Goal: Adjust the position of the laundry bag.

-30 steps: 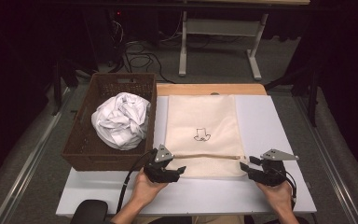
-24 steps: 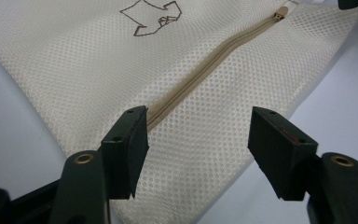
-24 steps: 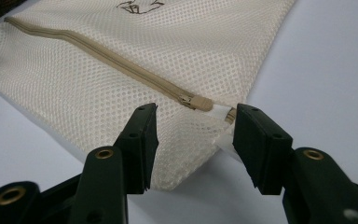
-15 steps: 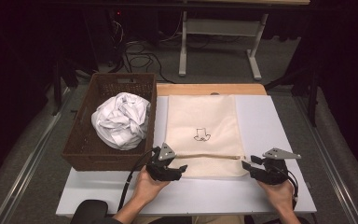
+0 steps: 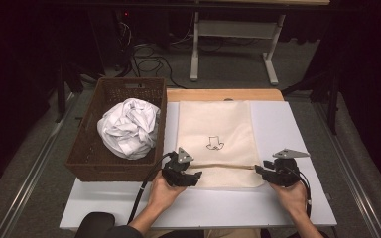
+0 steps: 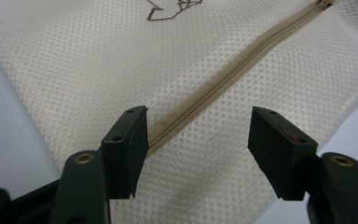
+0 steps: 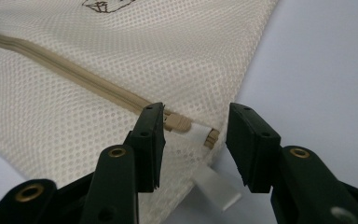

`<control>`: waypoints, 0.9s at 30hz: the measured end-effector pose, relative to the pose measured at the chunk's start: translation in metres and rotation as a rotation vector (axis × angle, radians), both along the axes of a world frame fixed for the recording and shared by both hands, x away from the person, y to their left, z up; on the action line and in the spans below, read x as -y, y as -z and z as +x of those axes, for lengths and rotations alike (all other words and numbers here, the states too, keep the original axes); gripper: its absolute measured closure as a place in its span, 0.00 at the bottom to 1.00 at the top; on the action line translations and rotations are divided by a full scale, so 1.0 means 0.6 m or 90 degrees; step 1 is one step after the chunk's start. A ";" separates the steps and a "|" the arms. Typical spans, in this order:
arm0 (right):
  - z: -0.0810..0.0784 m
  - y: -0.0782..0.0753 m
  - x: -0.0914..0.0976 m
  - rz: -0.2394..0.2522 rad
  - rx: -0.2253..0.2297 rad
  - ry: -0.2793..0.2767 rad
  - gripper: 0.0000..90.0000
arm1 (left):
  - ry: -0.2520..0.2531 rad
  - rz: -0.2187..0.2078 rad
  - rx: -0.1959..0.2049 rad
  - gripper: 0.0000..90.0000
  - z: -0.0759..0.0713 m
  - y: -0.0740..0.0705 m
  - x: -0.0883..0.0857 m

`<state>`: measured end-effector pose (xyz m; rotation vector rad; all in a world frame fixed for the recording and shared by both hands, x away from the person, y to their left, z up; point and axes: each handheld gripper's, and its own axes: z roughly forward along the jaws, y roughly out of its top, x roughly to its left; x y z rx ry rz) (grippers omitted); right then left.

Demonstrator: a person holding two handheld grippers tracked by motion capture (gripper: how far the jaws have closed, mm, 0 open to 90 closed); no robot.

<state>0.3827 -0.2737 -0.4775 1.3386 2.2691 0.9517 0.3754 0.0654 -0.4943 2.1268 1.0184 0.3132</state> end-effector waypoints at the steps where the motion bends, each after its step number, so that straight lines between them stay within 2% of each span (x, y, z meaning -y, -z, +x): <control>1: 0.003 0.000 -0.001 0.000 -0.004 0.004 0.64 | 0.000 0.000 0.000 0.42 0.000 0.000 0.000; 7: 0.024 0.002 -0.007 -0.011 -0.015 0.019 0.63 | -0.019 0.017 -0.015 0.42 0.011 0.009 0.002; 10: 0.039 0.007 -0.019 -0.047 -0.022 0.023 0.61 | -0.031 0.023 -0.019 0.42 0.013 0.010 0.007; 12: 0.046 0.012 -0.022 -0.055 -0.032 0.028 0.61 | -0.034 0.027 -0.019 0.44 0.013 0.011 0.008; 15: 0.054 0.017 -0.023 -0.053 -0.043 0.034 0.63 | -0.037 0.033 -0.024 0.50 0.014 0.015 0.011; 17: 0.058 0.018 -0.024 -0.046 -0.053 0.020 0.71 | -0.039 0.043 -0.018 0.57 0.016 0.018 0.013; 21: 0.059 0.019 -0.029 -0.047 -0.057 0.012 0.83 | -0.056 0.055 -0.017 0.73 0.019 0.018 0.013; 22: 0.059 0.019 -0.028 -0.050 -0.057 0.012 0.89 | -0.058 0.061 -0.014 0.77 0.020 0.018 0.013; 23: 0.059 0.019 -0.028 -0.050 -0.057 0.012 0.89 | -0.058 0.061 -0.014 0.81 0.020 0.018 0.013; 24: 0.059 0.020 -0.026 -0.058 -0.057 0.010 0.94 | -0.060 0.062 -0.013 0.85 0.021 0.019 0.011; 27: 0.060 0.019 -0.023 -0.053 -0.062 0.008 0.96 | -0.060 0.058 -0.013 0.92 0.022 0.019 0.012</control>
